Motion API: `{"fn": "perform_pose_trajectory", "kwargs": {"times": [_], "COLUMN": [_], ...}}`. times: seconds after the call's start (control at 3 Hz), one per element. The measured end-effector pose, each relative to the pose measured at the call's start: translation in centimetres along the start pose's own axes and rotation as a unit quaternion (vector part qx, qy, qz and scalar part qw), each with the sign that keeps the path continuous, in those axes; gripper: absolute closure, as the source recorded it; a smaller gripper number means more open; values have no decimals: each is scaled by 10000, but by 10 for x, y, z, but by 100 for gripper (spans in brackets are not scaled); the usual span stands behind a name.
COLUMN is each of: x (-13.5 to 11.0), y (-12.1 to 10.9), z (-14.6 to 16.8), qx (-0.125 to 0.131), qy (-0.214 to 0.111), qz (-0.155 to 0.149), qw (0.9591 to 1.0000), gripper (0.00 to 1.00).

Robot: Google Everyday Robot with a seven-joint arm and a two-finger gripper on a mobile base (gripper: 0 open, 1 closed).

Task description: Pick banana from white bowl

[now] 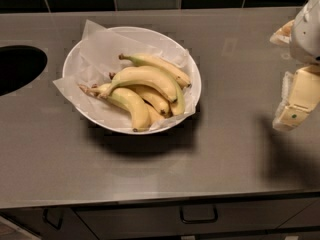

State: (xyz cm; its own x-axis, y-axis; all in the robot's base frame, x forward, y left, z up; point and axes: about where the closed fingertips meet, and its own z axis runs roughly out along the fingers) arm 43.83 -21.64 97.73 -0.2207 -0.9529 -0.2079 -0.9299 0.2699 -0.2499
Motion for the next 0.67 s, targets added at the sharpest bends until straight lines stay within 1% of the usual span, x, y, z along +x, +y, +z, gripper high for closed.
{"fn": "perform_pose_trajectory", "kwargs": {"times": [0.33,0.67], "x": [0,-17], "y": [0,-1], "z": [0,3], "qx": [0,-15], "qy": [0,-34], "qz": [-2,-192], "qw": [10000,9998], "gripper": [0,0]}}
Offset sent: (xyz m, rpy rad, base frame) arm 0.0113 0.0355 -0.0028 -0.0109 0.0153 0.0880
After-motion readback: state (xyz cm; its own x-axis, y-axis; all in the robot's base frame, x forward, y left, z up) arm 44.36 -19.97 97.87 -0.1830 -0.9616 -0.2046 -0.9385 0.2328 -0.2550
